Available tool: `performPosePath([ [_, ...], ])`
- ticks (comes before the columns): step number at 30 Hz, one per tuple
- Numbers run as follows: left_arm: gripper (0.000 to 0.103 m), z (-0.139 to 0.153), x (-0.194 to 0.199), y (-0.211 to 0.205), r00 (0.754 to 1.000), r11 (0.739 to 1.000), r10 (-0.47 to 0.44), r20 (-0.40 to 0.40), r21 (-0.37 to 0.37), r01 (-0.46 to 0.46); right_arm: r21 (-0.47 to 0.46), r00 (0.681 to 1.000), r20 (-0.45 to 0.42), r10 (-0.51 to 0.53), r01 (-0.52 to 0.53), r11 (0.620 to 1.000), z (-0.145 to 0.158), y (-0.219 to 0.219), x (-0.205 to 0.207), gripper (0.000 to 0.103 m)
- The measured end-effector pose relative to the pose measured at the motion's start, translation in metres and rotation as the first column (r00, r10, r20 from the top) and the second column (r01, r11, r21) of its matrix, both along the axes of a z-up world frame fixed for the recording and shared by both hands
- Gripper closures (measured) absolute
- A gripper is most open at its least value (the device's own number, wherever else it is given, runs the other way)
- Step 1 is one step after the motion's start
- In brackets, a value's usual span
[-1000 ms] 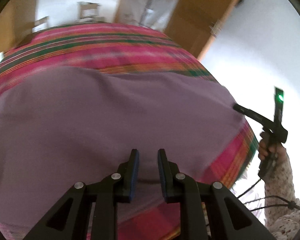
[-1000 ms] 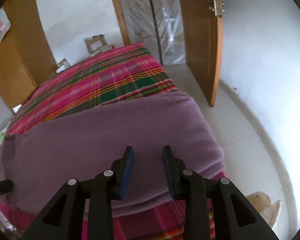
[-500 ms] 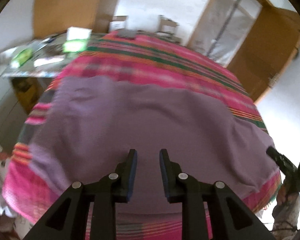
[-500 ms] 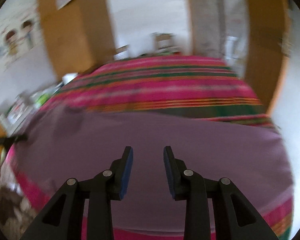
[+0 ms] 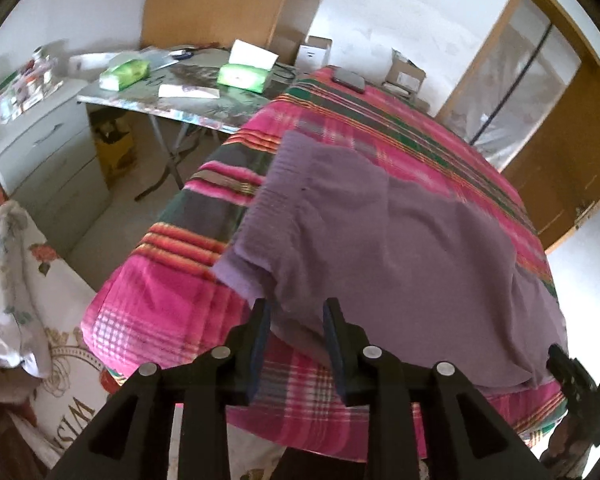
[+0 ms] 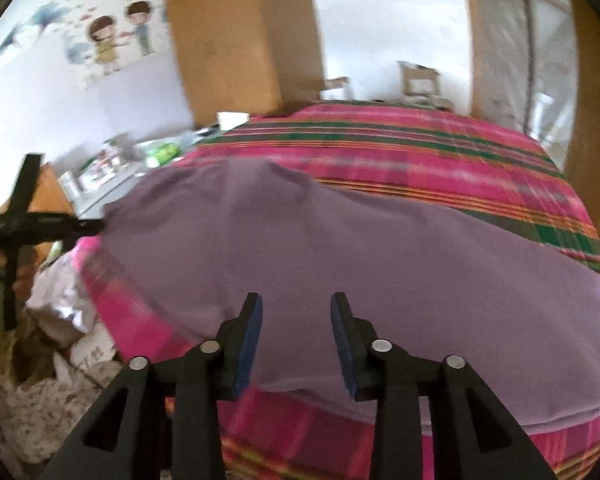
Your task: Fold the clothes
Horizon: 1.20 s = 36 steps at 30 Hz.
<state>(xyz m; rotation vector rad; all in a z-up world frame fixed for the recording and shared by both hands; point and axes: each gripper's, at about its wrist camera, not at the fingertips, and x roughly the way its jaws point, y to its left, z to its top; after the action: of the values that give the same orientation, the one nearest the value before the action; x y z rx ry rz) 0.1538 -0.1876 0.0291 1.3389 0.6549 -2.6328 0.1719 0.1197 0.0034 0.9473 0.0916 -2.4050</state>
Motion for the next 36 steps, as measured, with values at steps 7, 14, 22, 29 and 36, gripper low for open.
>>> performPosePath([
  [7,0.071,-0.002,-0.004,-0.022,0.997,0.984,0.079,-0.019,0.161,-0.075,0.024,0.988,0.0,0.153,-0.153,0.988,-0.01,-0.047,0.005,0.065],
  [14,0.07,-0.009,-0.019,-0.025,0.996,0.972,0.091,0.016,0.217,-0.092,0.017,0.968,0.072,0.241,-0.243,0.97,-0.028,-0.078,-0.002,0.065],
  [22,0.07,-0.01,-0.034,-0.023,0.998,0.967,0.057,0.011,0.246,-0.058,0.115,0.959,0.058,0.279,-0.284,0.952,-0.035,-0.104,-0.001,0.065],
  [29,0.07,-0.016,-0.027,-0.036,0.995,0.952,0.095,0.021,0.29,-0.097,0.188,0.95,0.037,0.311,-0.312,0.931,-0.036,-0.118,0.006,0.065],
  [36,0.079,-0.016,-0.03,-0.035,0.996,0.957,0.09,0.028,0.273,-0.094,0.198,0.958,0.033,0.284,-0.285,0.938,-0.035,-0.121,0.002,0.077],
])
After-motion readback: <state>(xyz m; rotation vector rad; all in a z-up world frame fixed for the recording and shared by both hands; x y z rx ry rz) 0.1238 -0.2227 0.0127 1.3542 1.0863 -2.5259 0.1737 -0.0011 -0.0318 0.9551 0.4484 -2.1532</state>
